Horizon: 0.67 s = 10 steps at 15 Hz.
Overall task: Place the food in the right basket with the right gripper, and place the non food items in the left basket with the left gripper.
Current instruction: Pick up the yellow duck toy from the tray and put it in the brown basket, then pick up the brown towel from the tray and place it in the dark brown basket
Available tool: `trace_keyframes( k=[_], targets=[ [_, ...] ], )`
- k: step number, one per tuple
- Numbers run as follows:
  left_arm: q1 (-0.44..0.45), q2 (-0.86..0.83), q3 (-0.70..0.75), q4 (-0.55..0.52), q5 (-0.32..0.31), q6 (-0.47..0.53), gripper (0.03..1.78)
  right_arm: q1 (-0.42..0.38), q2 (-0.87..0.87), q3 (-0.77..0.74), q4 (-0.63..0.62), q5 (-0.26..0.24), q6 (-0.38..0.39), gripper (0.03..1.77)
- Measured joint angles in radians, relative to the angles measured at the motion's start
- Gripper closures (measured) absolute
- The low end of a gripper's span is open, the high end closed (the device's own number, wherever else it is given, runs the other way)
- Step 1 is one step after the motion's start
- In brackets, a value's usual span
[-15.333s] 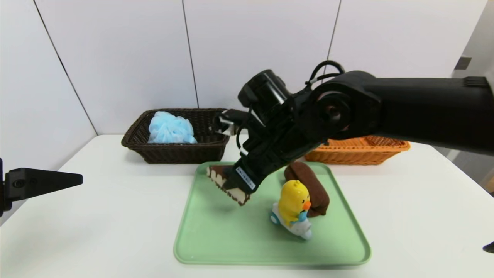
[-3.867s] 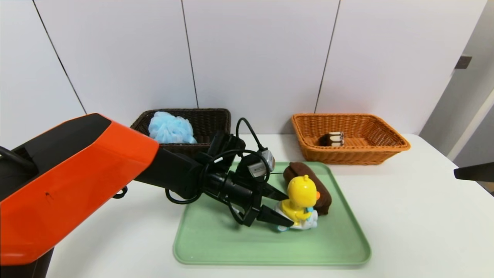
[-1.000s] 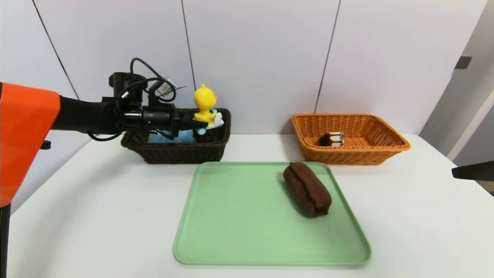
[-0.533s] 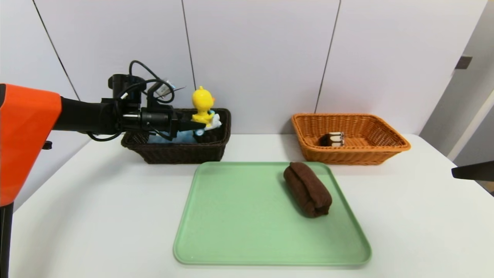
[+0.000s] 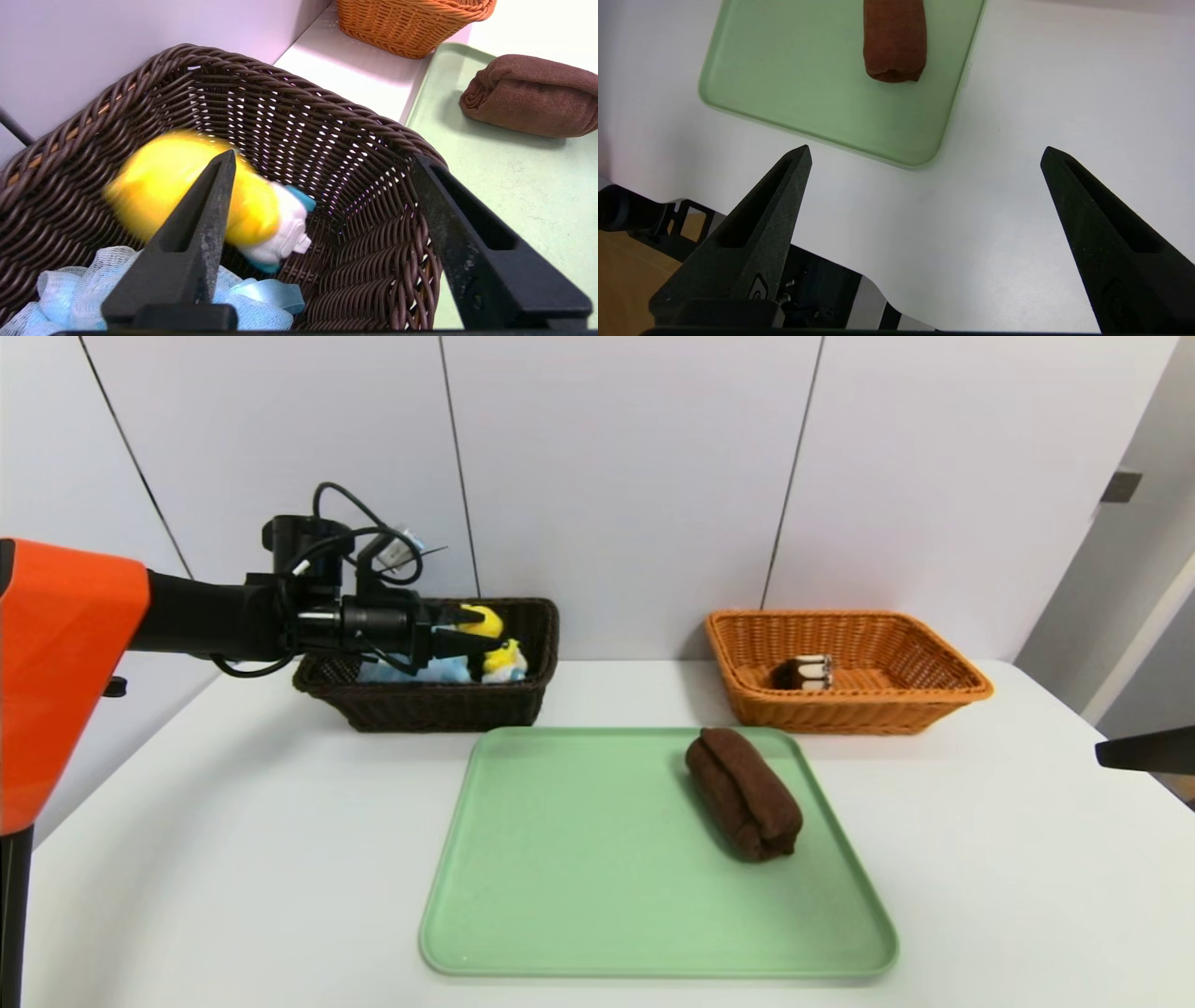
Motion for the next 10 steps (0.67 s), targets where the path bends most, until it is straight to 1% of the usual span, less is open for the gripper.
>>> trace_keyframes(
  k=[3,6,8,10],
  targets=[
    [0.008,-0.031,-0.003,-0.002,0.001,-0.028,0.36,0.000,-0.002,0.000,0.000,-0.001,0.000,0.10],
    [0.010,-0.102,0.000,0.000,0.000,-0.066,0.28,-0.001,-0.010,0.001,0.000,-0.001,0.001,0.10],
    [0.006,-0.169,0.017,0.002,0.000,-0.128,0.24,-0.001,-0.015,0.003,0.000,-0.002,0.003,0.10],
    [-0.017,-0.244,0.052,0.005,0.000,-0.216,0.21,-0.001,-0.023,0.008,-0.001,-0.002,0.013,0.10]
  ],
)
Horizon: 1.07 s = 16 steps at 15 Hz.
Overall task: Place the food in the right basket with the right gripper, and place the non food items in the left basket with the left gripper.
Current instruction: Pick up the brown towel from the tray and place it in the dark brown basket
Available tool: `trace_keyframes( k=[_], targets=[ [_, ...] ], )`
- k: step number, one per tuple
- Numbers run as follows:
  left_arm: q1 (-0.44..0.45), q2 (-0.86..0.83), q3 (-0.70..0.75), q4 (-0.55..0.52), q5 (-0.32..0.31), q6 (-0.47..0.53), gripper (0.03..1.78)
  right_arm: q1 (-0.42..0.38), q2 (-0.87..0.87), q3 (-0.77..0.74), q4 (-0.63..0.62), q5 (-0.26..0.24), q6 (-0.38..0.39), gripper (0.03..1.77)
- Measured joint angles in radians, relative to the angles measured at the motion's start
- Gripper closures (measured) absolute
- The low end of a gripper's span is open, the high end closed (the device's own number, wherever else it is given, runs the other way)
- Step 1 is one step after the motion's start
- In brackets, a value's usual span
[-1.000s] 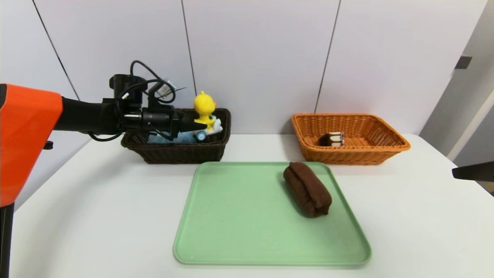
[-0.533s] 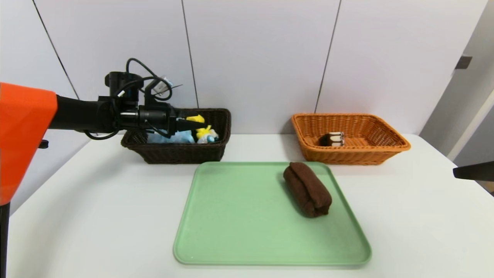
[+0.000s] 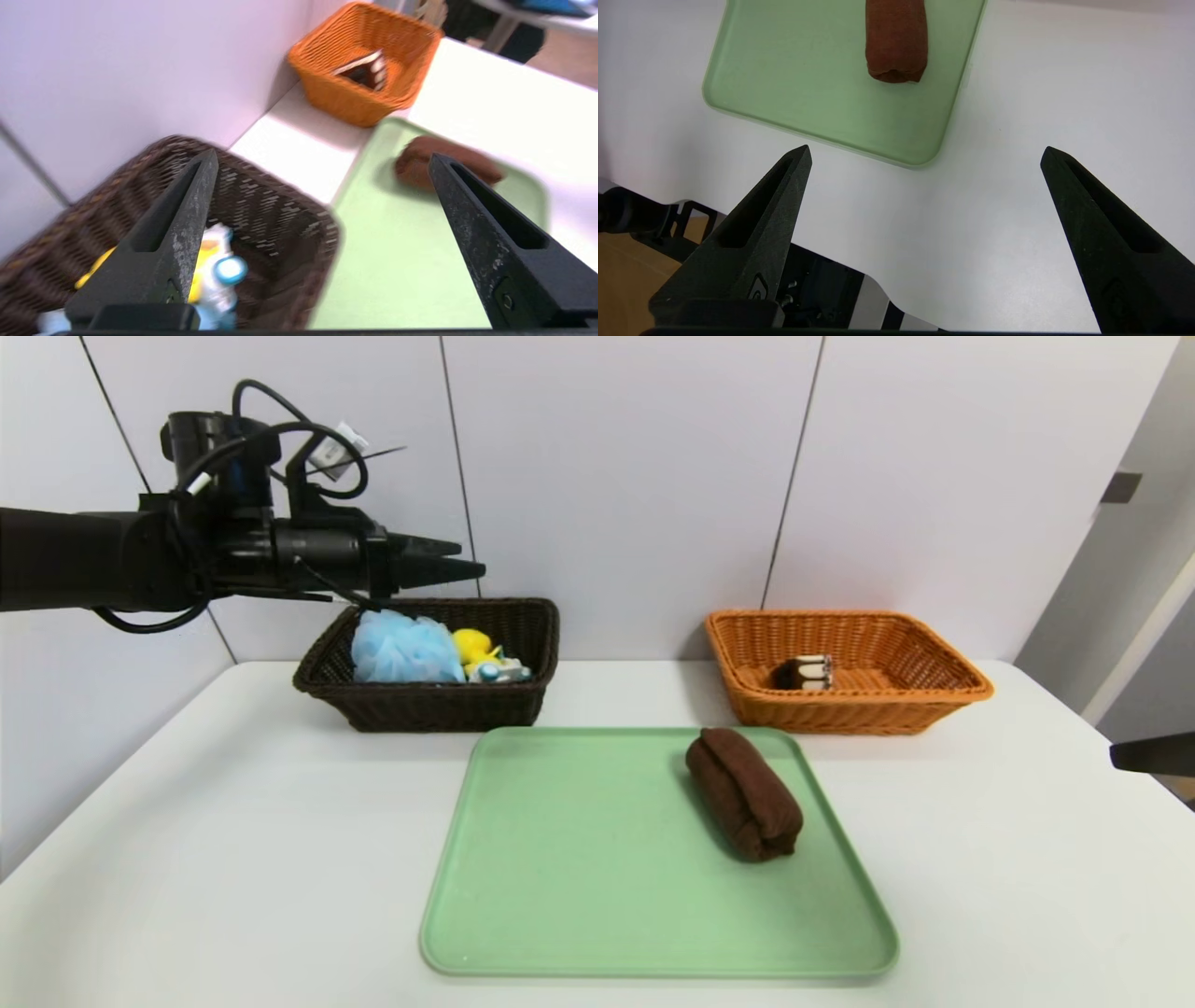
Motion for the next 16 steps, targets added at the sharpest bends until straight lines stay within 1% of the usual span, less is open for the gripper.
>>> trace_keyframes(
  k=[2,4,6,7,9,10,13,14,16],
  targets=[
    [-0.033,-0.074,0.067,0.004,0.001,-0.064,0.18,0.000,-0.004,0.006,0.000,-0.003,0.008,0.10],
    [-0.084,-0.134,0.140,0.024,0.020,-0.077,0.17,-0.003,-0.006,0.012,-0.001,-0.004,0.010,0.10],
    [-0.161,-0.175,0.190,0.070,0.069,-0.079,0.15,-0.004,-0.007,0.017,-0.001,-0.003,0.010,0.10],
    [-0.207,-0.188,0.204,0.100,0.109,-0.079,0.15,-0.004,-0.008,0.018,0.000,-0.003,0.010,0.10],
    [-0.321,-0.203,0.219,0.162,0.243,-0.082,0.14,-0.006,-0.013,0.021,-0.001,-0.002,0.010,0.10],
    [-0.382,-0.204,0.223,0.188,0.323,-0.090,0.14,-0.007,-0.017,0.028,-0.001,-0.002,0.011,0.10],
    [-0.573,-0.186,0.220,0.240,0.591,-0.163,0.14,-0.008,-0.027,0.053,-0.001,-0.001,0.009,0.10],
    [-0.635,-0.168,0.217,0.246,0.694,-0.200,0.14,-0.008,-0.030,0.060,-0.002,-0.001,0.010,0.10],
    [-0.717,-0.123,0.211,0.253,0.868,-0.273,0.13,-0.010,-0.037,0.070,-0.003,-0.002,0.011,0.10]
  ],
)
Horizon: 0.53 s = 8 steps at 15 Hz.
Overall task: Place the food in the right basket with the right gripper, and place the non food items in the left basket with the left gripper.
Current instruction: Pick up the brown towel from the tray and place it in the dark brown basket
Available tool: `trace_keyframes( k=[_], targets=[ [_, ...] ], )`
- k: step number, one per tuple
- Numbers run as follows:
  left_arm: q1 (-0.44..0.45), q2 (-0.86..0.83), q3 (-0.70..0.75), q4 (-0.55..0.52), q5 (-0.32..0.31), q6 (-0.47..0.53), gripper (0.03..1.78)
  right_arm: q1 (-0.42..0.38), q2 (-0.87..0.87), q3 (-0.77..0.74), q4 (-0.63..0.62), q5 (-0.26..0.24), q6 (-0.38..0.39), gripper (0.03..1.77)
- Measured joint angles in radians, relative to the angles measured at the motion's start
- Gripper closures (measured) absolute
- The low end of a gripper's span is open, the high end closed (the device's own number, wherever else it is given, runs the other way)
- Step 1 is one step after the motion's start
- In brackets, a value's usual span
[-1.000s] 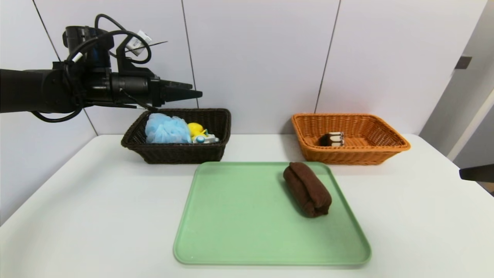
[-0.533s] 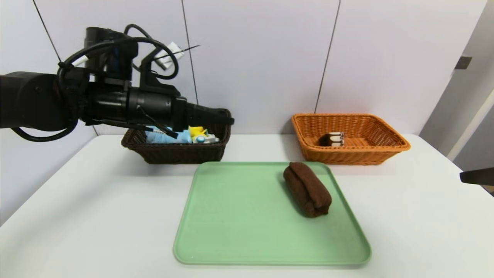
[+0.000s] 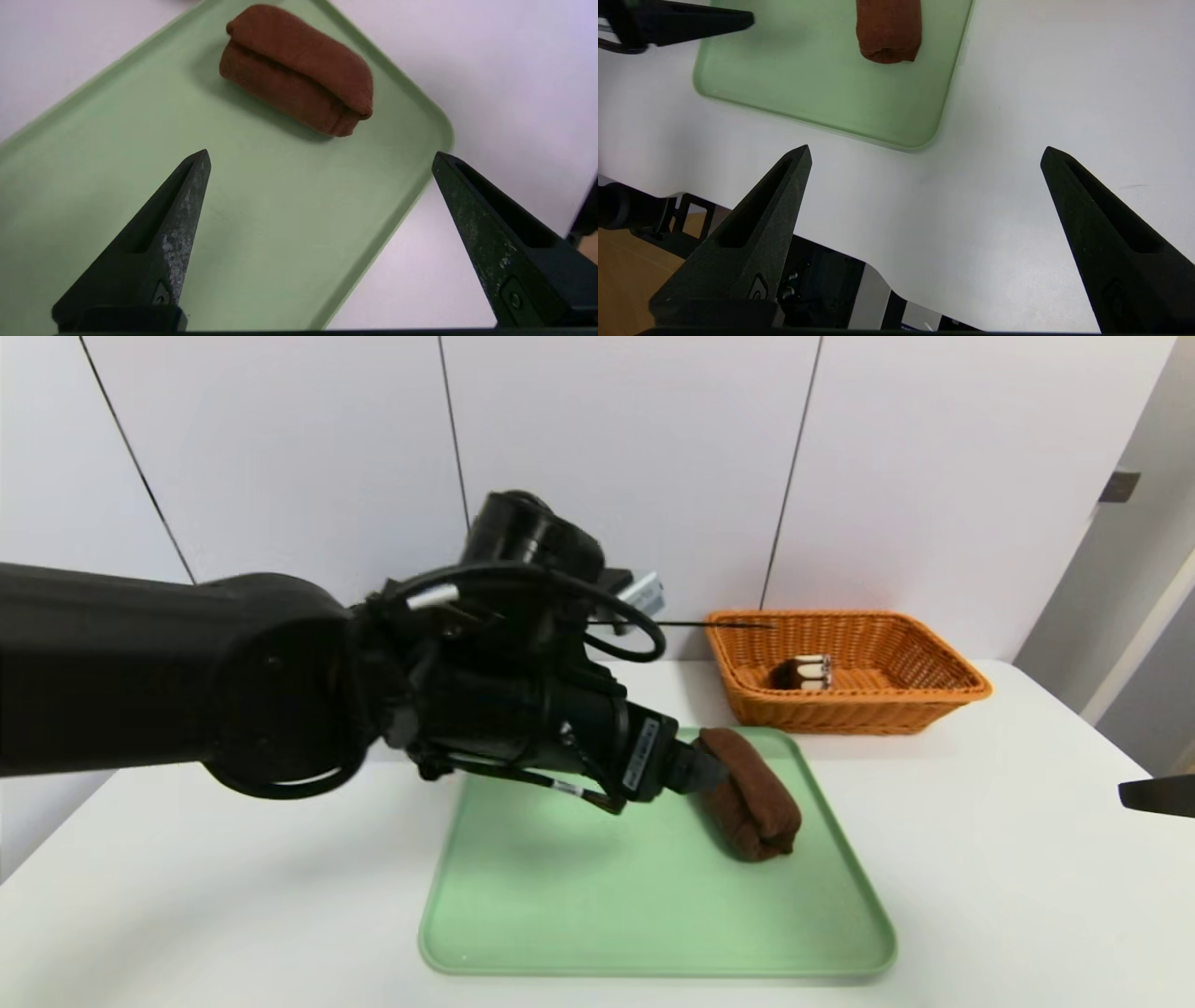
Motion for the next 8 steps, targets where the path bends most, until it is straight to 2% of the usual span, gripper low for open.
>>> trace_keyframes(
  k=[1,2,6,8],
  targets=[
    [-0.025,0.027,-0.013,0.000,0.066,-0.041,0.12,0.000,-0.003,0.005,-0.001,0.000,-0.001,0.10],
    [-0.041,0.054,-0.030,0.001,0.103,-0.080,0.12,0.000,-0.007,0.010,-0.001,0.000,-0.001,0.10],
    [-0.073,0.172,-0.140,-0.002,0.211,-0.181,0.12,0.000,-0.011,0.025,-0.005,0.001,-0.001,0.10],
    [-0.090,0.242,-0.213,0.000,0.290,-0.208,0.12,0.000,-0.011,0.027,-0.005,0.000,-0.002,0.10]
  ],
)
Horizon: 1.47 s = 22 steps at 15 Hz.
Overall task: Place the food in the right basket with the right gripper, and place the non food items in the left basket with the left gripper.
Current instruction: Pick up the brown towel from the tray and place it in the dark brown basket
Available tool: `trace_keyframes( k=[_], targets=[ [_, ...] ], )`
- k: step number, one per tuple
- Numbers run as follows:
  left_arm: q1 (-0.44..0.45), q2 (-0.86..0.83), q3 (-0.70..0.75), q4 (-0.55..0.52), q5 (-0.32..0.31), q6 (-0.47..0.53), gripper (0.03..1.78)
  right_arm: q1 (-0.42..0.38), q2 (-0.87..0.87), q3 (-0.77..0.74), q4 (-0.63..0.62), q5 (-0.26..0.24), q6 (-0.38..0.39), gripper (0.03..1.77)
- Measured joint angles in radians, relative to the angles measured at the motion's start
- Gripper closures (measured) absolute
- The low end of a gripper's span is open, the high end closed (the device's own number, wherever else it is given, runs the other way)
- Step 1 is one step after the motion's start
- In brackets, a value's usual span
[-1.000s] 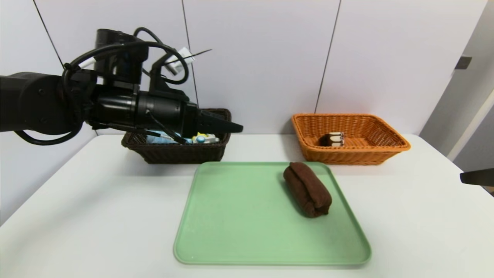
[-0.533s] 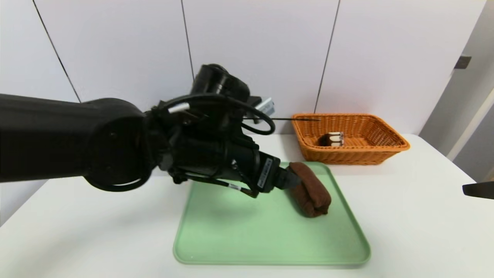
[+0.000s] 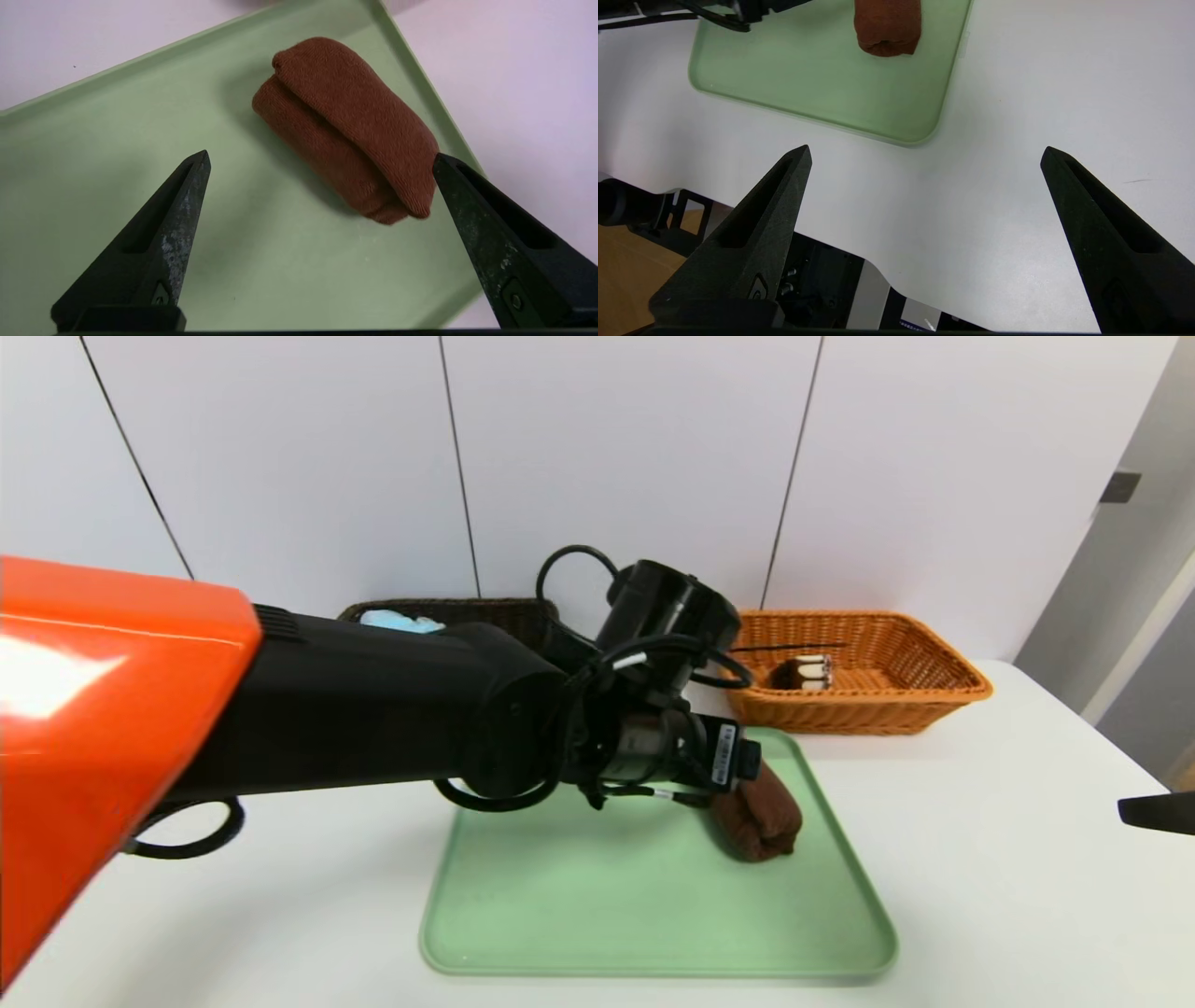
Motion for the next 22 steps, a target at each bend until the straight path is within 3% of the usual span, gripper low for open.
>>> trace_keyframes(
  k=[3,5,9,22],
  targets=[
    [-0.026,0.109,-0.110,0.028,0.122,-0.013,0.12,0.000,0.000,0.013,0.000,-0.003,0.001,0.10],
    [-0.037,0.167,-0.183,0.071,0.146,-0.040,0.12,-0.009,0.000,0.020,0.000,-0.003,0.000,0.10],
    [-0.042,0.241,-0.294,0.158,0.150,-0.087,0.12,-0.023,-0.001,0.023,0.000,-0.005,-0.001,0.10],
    [-0.043,0.224,-0.329,0.187,0.140,-0.104,0.12,-0.034,-0.004,0.021,-0.001,0.001,-0.003,0.10]
  ],
)
